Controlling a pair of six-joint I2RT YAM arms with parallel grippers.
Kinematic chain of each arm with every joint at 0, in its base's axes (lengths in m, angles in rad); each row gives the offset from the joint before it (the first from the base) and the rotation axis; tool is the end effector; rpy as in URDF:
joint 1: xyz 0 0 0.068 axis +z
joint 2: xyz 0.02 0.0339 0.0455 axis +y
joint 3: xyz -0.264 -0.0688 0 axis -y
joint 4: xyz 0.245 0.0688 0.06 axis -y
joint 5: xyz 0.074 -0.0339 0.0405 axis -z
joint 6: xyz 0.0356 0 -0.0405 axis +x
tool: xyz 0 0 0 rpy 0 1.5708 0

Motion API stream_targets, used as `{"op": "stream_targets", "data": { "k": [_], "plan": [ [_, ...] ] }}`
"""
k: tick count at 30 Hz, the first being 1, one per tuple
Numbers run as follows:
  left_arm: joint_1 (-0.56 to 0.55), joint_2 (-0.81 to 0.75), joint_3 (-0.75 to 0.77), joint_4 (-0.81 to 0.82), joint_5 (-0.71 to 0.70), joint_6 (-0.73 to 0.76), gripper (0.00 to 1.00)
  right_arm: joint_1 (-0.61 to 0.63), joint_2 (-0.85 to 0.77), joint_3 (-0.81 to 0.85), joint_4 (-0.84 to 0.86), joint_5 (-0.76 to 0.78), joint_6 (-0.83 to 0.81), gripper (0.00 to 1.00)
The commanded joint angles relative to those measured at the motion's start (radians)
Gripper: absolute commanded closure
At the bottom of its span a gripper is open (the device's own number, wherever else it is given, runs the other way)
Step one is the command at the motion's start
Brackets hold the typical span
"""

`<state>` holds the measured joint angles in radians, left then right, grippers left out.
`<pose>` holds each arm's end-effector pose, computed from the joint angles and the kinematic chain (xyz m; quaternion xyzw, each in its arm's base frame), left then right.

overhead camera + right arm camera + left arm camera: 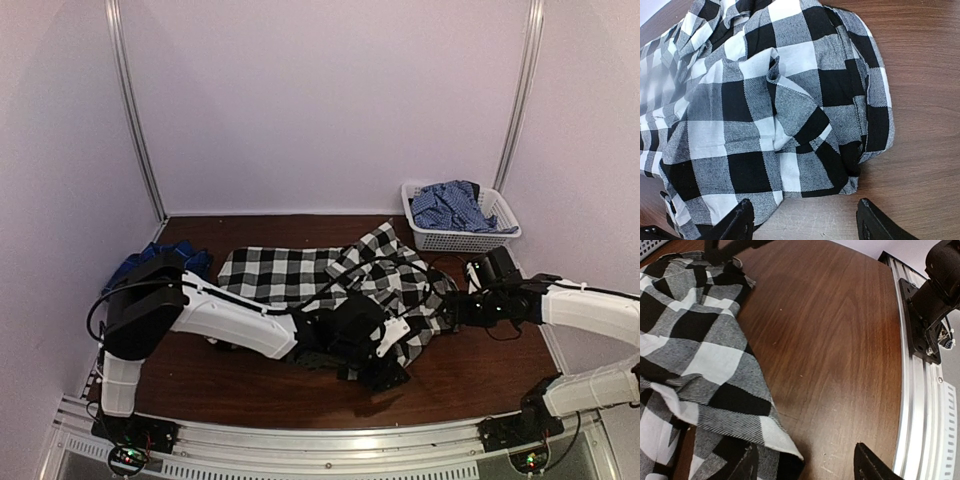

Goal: Fold and stack the long sleeve shirts
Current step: Pick up the sleeve from the center of the board.

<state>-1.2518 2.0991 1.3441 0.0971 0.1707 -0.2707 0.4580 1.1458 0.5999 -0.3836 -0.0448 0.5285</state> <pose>0.1382 -0.4377 0.1506 0.4545 0.7712 -0.3583 0.2652 0.1941 0.0975 0.1903 0.0264 0.9485 0.1679 0.2675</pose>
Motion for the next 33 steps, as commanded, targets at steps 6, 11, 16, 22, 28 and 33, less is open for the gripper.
{"op": "stream_targets", "data": {
  "k": [6,11,16,22,28,33],
  "plan": [
    [0.003,0.134,0.136,-0.086,0.016,0.025,0.36,-0.015,-0.040,0.001,-0.005,-0.001,-0.013,0.29],
    [0.003,0.183,0.205,-0.140,-0.011,0.025,0.65,-0.015,-0.050,-0.006,-0.003,-0.006,-0.009,0.29],
    [0.012,0.158,0.212,-0.135,-0.004,0.009,1.00,-0.016,-0.068,-0.015,0.001,-0.003,-0.001,0.29],
    [0.087,0.050,0.174,-0.037,0.221,-0.088,1.00,-0.016,-0.101,-0.013,0.002,-0.006,-0.005,0.29],
    [0.230,-0.066,0.168,0.071,0.443,-0.244,1.00,-0.018,-0.130,0.025,-0.012,-0.015,-0.010,0.28],
    [0.353,-0.077,0.197,0.171,0.557,-0.382,1.00,-0.018,-0.125,0.050,-0.017,-0.024,-0.019,0.28]
  ]
}}
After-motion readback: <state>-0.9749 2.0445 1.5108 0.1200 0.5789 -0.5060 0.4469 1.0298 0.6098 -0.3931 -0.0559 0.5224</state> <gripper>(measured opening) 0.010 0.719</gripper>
